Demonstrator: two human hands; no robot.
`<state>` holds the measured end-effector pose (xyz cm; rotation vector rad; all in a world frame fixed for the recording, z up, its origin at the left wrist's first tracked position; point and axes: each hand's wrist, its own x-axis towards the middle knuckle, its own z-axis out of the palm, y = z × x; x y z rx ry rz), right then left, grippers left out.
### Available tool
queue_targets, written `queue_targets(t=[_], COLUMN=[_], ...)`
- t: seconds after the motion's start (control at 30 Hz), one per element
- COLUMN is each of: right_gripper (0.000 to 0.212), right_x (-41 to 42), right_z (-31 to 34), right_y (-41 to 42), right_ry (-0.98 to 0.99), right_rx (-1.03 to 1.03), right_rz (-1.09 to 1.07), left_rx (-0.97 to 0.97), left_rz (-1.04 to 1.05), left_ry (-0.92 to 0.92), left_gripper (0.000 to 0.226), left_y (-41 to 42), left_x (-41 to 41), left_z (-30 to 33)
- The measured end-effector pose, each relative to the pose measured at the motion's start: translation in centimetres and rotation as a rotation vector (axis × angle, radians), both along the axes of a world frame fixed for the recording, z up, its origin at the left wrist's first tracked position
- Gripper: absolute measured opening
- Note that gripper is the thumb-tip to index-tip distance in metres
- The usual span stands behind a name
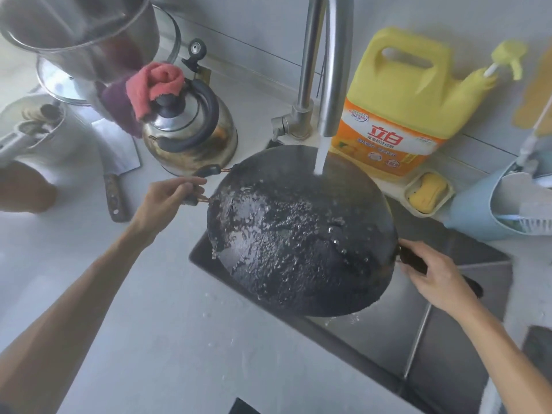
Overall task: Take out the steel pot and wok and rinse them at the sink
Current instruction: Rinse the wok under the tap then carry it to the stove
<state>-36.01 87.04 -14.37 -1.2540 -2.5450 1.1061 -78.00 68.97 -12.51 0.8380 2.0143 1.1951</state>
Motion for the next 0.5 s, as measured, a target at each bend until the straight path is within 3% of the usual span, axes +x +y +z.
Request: queue_targets(t=[0.1,0.2,0.3,0.4,0.5], right_gripper=[0.041,0.032,0.045,0.046,0.035], right_x=[0.9,1.6,2.0,3.0,3.9], right_z=[-0.5,0.5,1.6,1.7,1.9], right_y=[-0.7,-0.9,-0.9,-0.7,-0.4], right_ry=[-0.014,-0.027,-0.059,-0.139,-0.231], right_rx=[0.019,0.001,-0.002,0.014,0.038], right_rz=[-0.028,-0.016,-0.005,-0.027,-0.041], left_rx=[-0.077,-0.074,-0.064,-0.098,-0.164], left_rz=[-0.022,-0.001,0.015,-0.056,-0.207], left_ry=[0.056,-0.023,-0.133,-0.169,-0.082], left_gripper=[0.033,0.033,0.032,0.031,0.032], left_y=[1.2,2.2,2.2,1.4,0.5], left_x=[-0.1,0.8,1.8,2.4,2.7], left_z=[0.3,-0.2,-1.2,-1.7,-1.8])
